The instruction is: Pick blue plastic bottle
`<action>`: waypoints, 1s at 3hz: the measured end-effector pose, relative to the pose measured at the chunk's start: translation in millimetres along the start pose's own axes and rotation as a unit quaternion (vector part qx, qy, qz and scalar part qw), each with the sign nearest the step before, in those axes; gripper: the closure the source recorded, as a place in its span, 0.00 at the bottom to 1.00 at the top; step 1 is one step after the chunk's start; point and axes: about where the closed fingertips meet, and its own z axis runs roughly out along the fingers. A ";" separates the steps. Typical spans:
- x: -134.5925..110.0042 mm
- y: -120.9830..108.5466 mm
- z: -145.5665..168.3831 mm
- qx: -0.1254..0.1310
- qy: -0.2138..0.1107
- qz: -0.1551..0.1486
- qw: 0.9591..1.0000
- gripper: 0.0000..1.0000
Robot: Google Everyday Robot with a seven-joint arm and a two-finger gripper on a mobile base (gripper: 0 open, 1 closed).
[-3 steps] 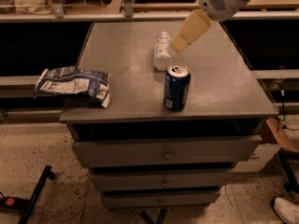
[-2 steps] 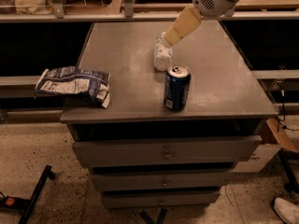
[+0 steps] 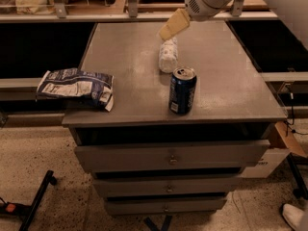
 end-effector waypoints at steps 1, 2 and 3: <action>-0.6 -13.0 41.0 0.010 0.017 0.040 0.999 0.00; 7.5 -29.0 68.5 0.028 0.032 0.091 0.995 0.00; 13.9 -41.7 92.3 0.040 0.036 0.137 0.989 0.00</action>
Offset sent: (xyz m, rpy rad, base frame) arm 0.0815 -0.0212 -0.0739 0.0895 0.1153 -0.3437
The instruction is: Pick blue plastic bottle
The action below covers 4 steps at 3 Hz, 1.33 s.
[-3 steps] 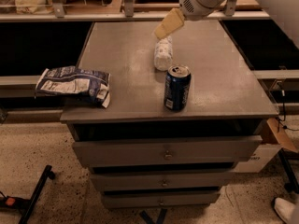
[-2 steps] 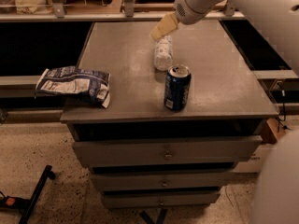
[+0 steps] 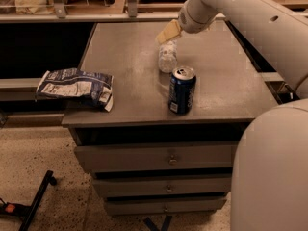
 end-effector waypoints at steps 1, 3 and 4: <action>1.5 -5.7 22.2 0.005 0.006 0.031 0.999 0.00; 5.5 -5.3 50.8 0.020 0.021 0.066 0.997 0.00; 6.0 -5.1 61.7 0.032 0.028 0.073 0.996 0.00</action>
Offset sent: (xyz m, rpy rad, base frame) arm 0.0285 0.0013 -0.0386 0.0564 0.0438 -0.1444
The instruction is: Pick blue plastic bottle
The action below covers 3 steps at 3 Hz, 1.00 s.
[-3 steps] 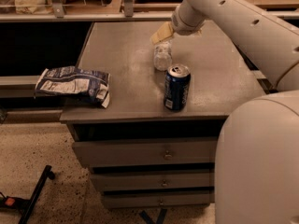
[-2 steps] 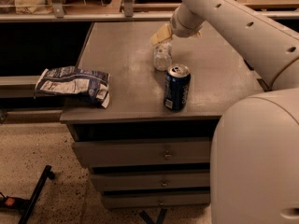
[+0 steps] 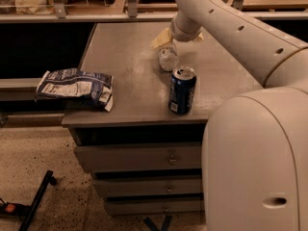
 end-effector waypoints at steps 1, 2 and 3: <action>1.3 3.2 6.0 0.006 0.005 -0.004 1.000 0.18; 2.5 4.1 6.0 0.006 0.009 -0.007 1.000 0.41; 0.6 4.0 3.3 0.006 0.009 -0.007 1.000 0.64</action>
Offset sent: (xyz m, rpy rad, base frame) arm -0.0051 0.0043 -0.0100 -0.0480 0.0357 0.0182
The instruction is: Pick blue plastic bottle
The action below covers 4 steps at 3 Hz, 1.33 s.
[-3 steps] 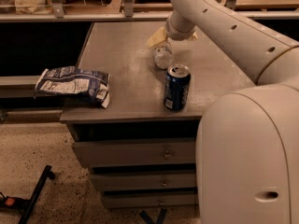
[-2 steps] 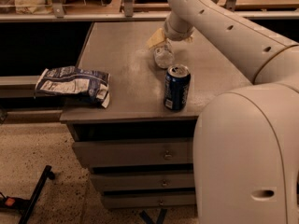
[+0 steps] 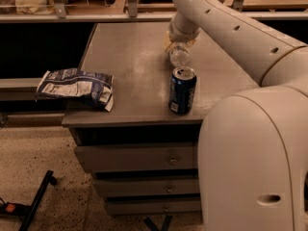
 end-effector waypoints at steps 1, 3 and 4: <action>0.0 0.0 -0.1 0.000 0.000 0.000 1.000 0.87; -3.9 7.5 -55.6 -0.053 -0.028 -0.062 0.996 1.00; -3.8 7.6 -55.5 -0.053 -0.028 -0.062 0.996 1.00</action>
Offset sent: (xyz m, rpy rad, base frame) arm -0.0410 -0.0044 0.0611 0.0224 -0.0352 0.2069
